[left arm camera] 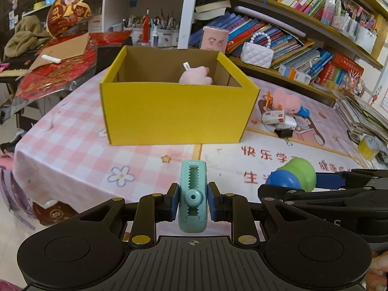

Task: Organize objects
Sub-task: 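Carry the mint-green toy and the gourd toy over the yellow box with both tools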

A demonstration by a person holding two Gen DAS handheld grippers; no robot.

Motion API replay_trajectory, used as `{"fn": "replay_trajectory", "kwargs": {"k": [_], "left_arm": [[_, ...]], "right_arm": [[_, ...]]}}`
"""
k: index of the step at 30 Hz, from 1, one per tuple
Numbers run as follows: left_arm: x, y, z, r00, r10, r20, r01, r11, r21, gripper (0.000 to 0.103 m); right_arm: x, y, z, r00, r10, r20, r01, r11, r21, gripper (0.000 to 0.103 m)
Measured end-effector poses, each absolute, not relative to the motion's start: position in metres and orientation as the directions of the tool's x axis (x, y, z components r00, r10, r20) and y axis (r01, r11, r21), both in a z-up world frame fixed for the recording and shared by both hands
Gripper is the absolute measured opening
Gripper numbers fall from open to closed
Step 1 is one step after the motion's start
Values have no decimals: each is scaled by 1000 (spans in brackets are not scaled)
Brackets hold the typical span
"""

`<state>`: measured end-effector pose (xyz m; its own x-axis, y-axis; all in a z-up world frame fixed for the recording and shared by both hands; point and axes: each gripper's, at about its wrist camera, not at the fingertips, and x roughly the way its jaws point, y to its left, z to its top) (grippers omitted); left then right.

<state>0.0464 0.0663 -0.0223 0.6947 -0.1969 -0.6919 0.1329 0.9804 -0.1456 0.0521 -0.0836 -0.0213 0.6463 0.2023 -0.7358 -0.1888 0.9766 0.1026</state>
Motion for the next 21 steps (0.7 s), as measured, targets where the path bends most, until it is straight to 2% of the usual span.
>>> {"fn": "replay_trajectory", "kwargs": {"k": [11,21], "left_arm": [[26,104,-17,716,-188,-672,146,982,-120,23],[19,135,13,793,-166,-587,138,986,-92,23]], "right_arm": [[33,-48,-20,665,204,-718,-158,979,131,72],[47,-34,-5,717,183,-672,-113,983,146,72]]}}
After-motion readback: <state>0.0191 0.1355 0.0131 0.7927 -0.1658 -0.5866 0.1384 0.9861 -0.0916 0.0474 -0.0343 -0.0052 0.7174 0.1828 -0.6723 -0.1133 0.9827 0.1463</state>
